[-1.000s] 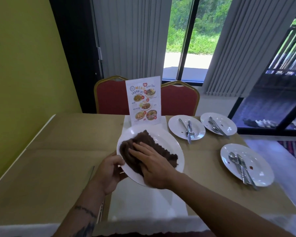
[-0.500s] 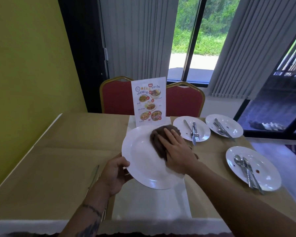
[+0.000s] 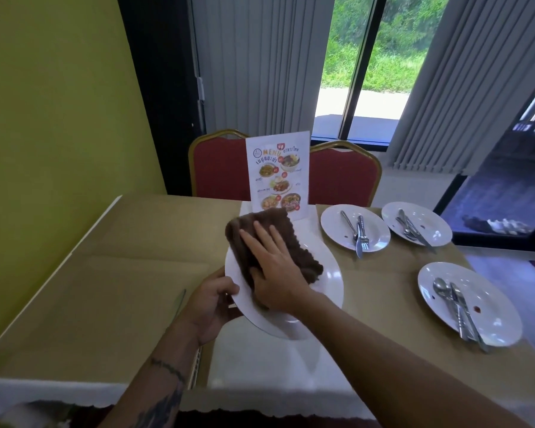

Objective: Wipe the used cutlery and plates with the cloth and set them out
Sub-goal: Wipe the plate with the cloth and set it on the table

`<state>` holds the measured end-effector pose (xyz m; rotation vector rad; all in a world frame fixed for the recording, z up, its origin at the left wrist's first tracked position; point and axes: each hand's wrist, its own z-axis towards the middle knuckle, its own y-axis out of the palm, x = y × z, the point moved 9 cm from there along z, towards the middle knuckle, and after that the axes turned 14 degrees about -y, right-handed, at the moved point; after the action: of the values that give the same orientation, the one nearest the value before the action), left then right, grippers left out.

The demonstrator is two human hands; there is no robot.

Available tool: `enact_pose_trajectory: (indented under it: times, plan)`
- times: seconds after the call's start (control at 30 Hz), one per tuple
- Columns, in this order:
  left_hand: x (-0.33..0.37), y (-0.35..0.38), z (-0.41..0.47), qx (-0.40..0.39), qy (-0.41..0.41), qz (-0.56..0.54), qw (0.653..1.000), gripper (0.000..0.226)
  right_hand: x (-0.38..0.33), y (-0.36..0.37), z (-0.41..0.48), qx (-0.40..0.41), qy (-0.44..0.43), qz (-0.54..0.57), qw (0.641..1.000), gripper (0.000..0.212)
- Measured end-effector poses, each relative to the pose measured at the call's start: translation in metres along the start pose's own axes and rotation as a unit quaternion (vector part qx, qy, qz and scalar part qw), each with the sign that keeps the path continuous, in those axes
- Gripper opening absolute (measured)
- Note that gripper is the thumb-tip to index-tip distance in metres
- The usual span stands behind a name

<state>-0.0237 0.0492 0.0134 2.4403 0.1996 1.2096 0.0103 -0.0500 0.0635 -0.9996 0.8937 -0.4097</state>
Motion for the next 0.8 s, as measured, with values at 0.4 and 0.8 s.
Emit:
enact_pose_trajectory:
  times: [0.4,0.8]
  plan:
    - [0.025,-0.082,-0.021,0.121,0.081,-0.132,0.981,0.036,-0.006,0.025,-0.006,-0.068,-0.070,-0.001,0.995,0.034]
    - [0.011,-0.137,-0.038,0.195,0.064,-0.179,0.962,0.044,0.083,0.002,-0.013,0.217,0.391,0.403,0.798,0.033]
